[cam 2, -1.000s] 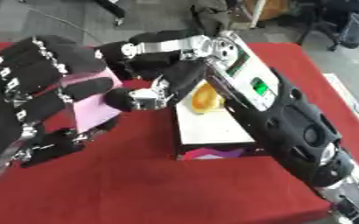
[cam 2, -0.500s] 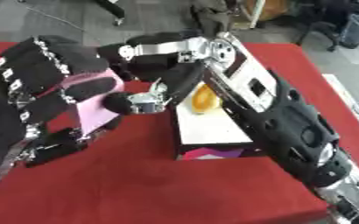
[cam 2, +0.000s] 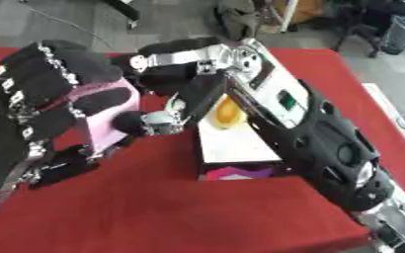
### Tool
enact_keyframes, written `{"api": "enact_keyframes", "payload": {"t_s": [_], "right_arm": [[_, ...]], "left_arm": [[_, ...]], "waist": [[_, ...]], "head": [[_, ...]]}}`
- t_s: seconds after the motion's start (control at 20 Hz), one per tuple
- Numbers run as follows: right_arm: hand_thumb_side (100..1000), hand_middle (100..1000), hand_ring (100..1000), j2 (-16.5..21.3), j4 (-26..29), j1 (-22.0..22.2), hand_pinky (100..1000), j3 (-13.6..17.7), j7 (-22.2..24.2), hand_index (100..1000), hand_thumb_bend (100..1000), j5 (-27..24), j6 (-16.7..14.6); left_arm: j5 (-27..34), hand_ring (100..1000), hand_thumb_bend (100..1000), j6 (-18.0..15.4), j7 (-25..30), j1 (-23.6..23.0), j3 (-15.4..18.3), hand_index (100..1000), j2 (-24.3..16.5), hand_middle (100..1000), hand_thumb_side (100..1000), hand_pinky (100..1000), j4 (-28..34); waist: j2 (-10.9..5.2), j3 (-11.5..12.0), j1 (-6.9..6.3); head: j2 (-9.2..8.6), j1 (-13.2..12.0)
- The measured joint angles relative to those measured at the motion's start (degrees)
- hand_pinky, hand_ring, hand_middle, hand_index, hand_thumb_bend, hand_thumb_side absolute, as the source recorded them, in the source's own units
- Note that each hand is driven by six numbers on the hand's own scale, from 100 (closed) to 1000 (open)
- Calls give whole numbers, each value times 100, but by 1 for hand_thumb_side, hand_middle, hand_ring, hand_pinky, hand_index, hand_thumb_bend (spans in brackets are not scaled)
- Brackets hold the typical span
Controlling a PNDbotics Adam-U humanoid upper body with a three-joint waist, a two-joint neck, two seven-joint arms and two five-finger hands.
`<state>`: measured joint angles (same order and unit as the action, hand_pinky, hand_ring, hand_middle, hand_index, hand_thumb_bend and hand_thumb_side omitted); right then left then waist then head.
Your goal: Pick up the objects with one hand, pass them to the other hand, and then place them into the box on the other side of the table.
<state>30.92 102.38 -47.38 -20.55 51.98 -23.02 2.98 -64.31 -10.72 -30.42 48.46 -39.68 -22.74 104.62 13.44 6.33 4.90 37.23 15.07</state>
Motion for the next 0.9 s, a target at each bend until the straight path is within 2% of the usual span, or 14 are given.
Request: {"api": "enact_keyframes", "payload": {"t_s": [0.2,0.35,0.55,0.65,0.9], "right_arm": [[490,423,1000,-9,-34,4,1000,5,-106,834,100,-182,223],[484,343,1000,-9,-34,16,1000,5,-283,757,100,-293,399],[439,264,1000,-8,-34,53,1000,6,-514,680,100,-400,583],[434,244,988,-8,-34,59,1000,6,-609,660,100,-445,650],[422,211,962,-4,-33,82,999,8,-778,616,100,-518,733]], "left_arm": [[1,685,162,-3,-3,0,3,605,29,669,100,688,-15],[1,701,238,20,15,0,38,625,43,685,100,697,-43],[-3,736,474,175,93,-3,72,712,48,721,100,726,-79],[-23,751,593,303,145,-3,78,776,49,740,100,738,-94],[-147,770,841,662,317,-8,85,850,54,756,100,754,-95]], "waist": [[0,2,1],[0,4,2],[0,6,7],[0,7,7],[0,7,7]], "head": [[0,-1],[0,-1],[0,-1],[0,-1],[0,-1]]}}
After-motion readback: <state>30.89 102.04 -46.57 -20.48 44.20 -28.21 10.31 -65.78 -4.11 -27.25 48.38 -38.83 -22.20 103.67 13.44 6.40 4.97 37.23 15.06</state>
